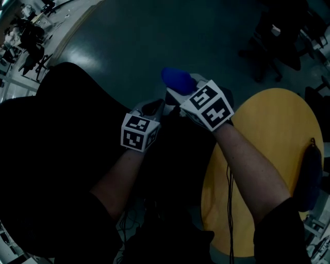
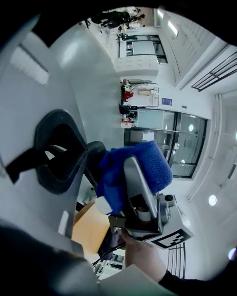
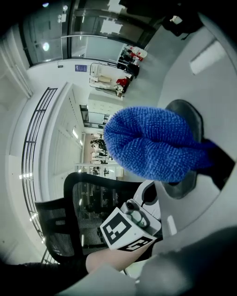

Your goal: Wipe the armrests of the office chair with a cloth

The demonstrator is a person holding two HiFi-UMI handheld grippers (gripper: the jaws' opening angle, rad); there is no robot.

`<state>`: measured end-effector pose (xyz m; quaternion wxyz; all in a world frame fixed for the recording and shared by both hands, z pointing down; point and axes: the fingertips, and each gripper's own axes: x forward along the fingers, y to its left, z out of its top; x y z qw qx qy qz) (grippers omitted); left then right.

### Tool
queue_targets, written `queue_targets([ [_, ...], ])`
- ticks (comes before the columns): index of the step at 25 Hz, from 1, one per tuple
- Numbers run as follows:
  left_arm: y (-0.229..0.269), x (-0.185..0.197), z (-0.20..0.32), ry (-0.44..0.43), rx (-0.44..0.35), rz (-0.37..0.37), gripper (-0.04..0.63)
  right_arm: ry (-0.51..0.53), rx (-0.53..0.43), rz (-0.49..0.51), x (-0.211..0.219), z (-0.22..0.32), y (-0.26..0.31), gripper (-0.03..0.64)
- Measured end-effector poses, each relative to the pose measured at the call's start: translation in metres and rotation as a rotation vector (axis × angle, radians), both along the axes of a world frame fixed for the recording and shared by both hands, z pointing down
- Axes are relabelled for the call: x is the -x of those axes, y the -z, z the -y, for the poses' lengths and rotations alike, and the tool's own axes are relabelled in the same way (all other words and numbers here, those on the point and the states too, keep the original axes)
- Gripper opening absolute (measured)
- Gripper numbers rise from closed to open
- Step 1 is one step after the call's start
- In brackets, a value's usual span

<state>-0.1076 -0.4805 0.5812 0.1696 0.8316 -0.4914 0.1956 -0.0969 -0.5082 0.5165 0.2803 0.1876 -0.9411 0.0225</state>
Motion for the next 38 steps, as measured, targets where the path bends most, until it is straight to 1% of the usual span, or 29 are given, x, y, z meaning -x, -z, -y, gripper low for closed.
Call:
queue_targets([
  [6,-0.012,0.001,-0.002,-0.014,0.035,0.035,0.014,-0.109,-0.037,-0.02,-0.073,0.024,0.016,0.107],
  [10,-0.011,-0.005,0.0,-0.027,0.03,0.042,0.015,-0.19,-0.051,-0.062,-0.127,0.038,0.018,0.107],
  [15,-0.012,-0.007,0.002,-0.031,0.017,0.04,0.015,-0.28,-0.034,-0.107,-0.182,0.043,-0.001,0.107],
  [18,-0.012,-0.006,0.001,-0.019,0.014,0.024,0.015,-0.324,0.003,-0.137,-0.199,0.037,-0.023,0.107],
  [20,-0.013,-0.007,0.002,-0.012,0.015,0.016,0.014,-0.329,0.025,-0.143,-0.199,0.031,-0.035,0.107],
  [22,-0.012,-0.008,0.003,-0.007,0.013,0.009,0.014,-0.318,0.033,-0.137,-0.189,0.025,-0.042,0.107],
  [25,-0.01,-0.008,0.005,0.007,0.011,-0.003,0.014,-0.299,0.039,-0.141,-0.17,0.015,-0.048,0.107],
  [28,-0.011,-0.009,0.004,0.021,0.009,-0.019,0.014,-0.283,0.04,-0.119,-0.15,0.011,-0.048,0.107],
  [34,-0.011,-0.008,0.004,0.026,0.004,-0.033,0.012,-0.233,0.037,-0.102,-0.113,0.004,-0.048,0.107],
  [38,-0.01,-0.008,0.003,0.03,0.001,-0.048,0.011,-0.201,0.052,-0.082,-0.086,-0.005,-0.048,0.107],
])
